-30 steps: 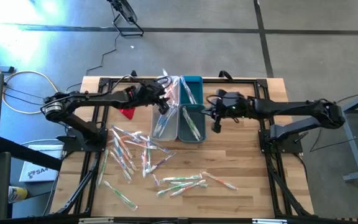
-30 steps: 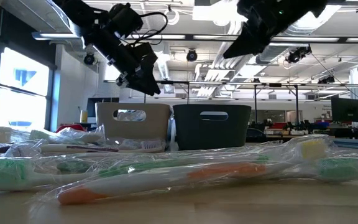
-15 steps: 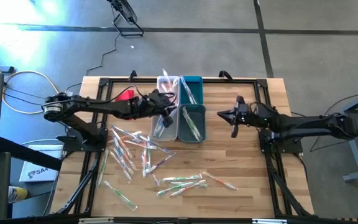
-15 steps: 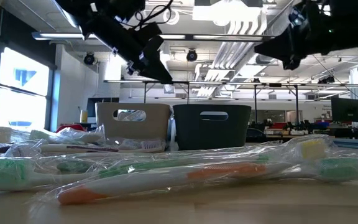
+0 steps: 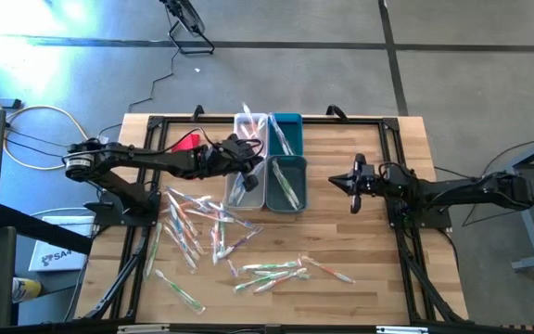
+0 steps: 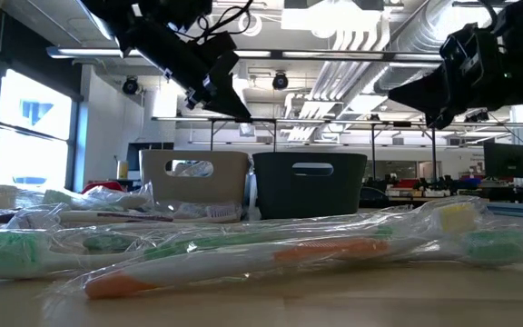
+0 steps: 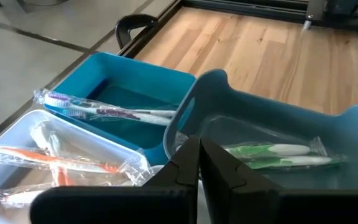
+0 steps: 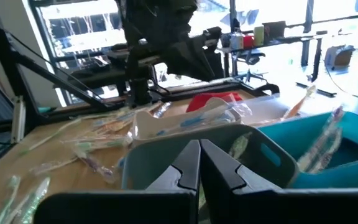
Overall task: Pick & Place Toothbrushes
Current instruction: Put the orange toothbrush into the transparent bin
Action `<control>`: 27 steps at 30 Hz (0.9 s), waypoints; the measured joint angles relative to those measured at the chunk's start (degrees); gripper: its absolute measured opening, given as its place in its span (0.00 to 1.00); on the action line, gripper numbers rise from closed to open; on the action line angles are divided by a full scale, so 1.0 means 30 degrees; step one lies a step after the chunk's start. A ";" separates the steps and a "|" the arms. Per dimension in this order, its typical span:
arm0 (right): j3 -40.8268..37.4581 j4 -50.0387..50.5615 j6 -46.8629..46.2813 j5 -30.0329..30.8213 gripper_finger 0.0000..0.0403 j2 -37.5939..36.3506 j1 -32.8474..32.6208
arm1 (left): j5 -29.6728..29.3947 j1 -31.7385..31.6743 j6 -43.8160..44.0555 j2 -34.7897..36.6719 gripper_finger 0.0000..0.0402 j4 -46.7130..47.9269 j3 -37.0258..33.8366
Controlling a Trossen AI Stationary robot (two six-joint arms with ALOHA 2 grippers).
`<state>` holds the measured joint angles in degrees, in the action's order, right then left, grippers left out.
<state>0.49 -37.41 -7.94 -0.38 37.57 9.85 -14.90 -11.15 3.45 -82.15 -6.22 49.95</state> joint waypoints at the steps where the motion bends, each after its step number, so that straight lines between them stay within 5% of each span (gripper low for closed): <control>1: 0.0000 -0.0046 0.0007 -0.0100 0.01 -0.0006 0.0007 | 0.0000 -0.0017 -0.0002 0.0000 0.01 0.0066 0.0000; 23: -0.0022 -0.0211 -0.0249 -0.0933 0.01 0.0246 0.0007 | 0.0792 -0.0017 0.0052 -0.0059 0.01 0.0172 0.0000; 27: -0.0022 -0.0220 -0.0278 -0.0888 0.01 0.0246 0.0007 | 0.2789 0.0005 0.1690 -0.0058 0.01 0.0707 0.0000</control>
<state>0.43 -38.07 -8.78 -3.04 38.30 9.87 -6.53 -11.14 8.52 -82.32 -4.10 49.95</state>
